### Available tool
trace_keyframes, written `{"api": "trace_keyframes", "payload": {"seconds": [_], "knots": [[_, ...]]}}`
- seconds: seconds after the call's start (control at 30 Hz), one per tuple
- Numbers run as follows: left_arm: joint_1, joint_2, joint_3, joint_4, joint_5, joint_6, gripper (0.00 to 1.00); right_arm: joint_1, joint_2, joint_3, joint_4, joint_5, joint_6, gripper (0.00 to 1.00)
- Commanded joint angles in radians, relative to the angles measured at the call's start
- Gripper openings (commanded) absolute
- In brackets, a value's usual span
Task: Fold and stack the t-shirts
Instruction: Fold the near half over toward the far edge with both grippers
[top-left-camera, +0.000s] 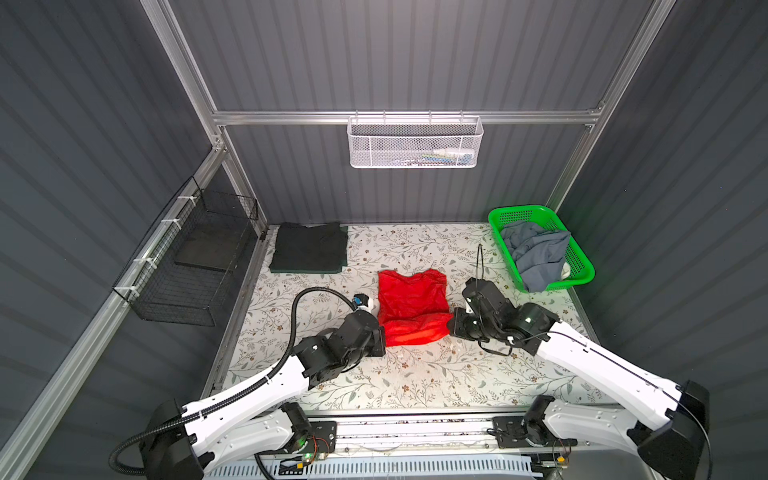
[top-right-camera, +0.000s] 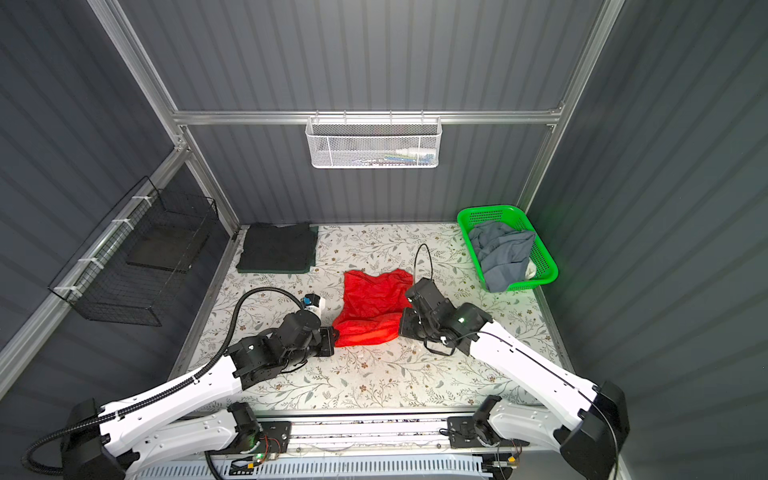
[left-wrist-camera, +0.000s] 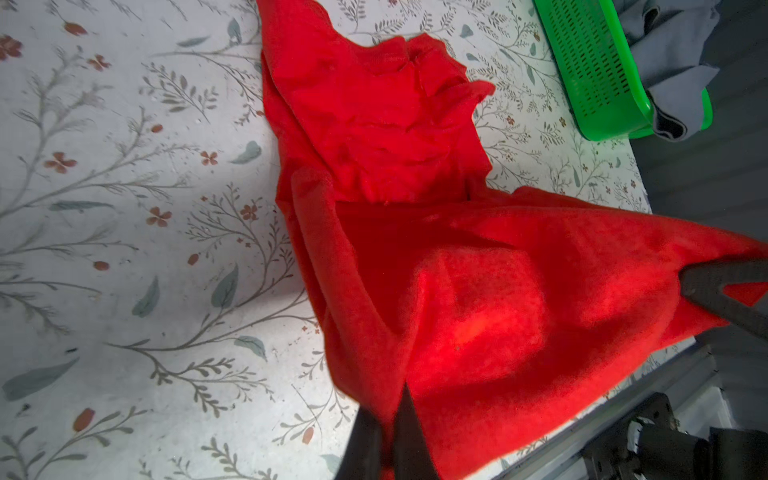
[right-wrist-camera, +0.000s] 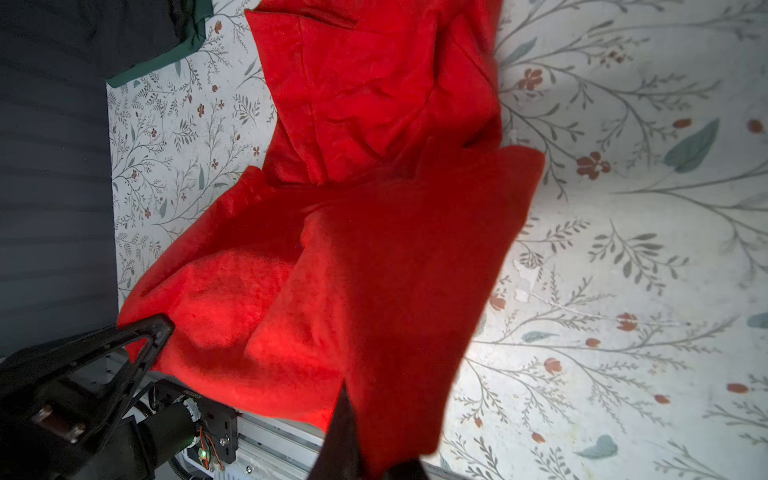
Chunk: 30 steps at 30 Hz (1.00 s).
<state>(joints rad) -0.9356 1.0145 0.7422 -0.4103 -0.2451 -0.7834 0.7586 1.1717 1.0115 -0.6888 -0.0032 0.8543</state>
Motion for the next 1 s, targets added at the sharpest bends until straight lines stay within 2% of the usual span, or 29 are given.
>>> {"api": "trace_keyframes", "payload": {"seconds": [0.0, 0.2, 0.4, 0.6, 0.83, 0.97], "knots": [[-0.003, 0.033, 0.076, -0.053, -0.096, -0.022, 0.00, -0.017, 0.058, 0.054, -0.022, 0.004, -0.060, 0.07], [-0.002, 0.094, 0.142, -0.062, -0.144, -0.045, 0.00, -0.090, 0.112, 0.084, 0.009, -0.060, -0.103, 0.07], [0.000, 0.166, 0.205, -0.081, -0.237, -0.063, 0.00, -0.176, 0.158, 0.099, 0.042, -0.141, -0.139, 0.07], [0.019, 0.259, 0.285, -0.056, -0.208, -0.040, 0.00, -0.229, 0.233, 0.154, 0.034, -0.186, -0.178, 0.07], [0.154, 0.359, 0.360, -0.022, -0.067, 0.002, 0.00, -0.297, 0.289, 0.185, 0.074, -0.245, -0.201, 0.08], [0.197, 0.420, 0.422, -0.022, -0.057, 0.048, 0.00, -0.324, 0.347, 0.237, 0.073, -0.270, -0.217, 0.07]]}}
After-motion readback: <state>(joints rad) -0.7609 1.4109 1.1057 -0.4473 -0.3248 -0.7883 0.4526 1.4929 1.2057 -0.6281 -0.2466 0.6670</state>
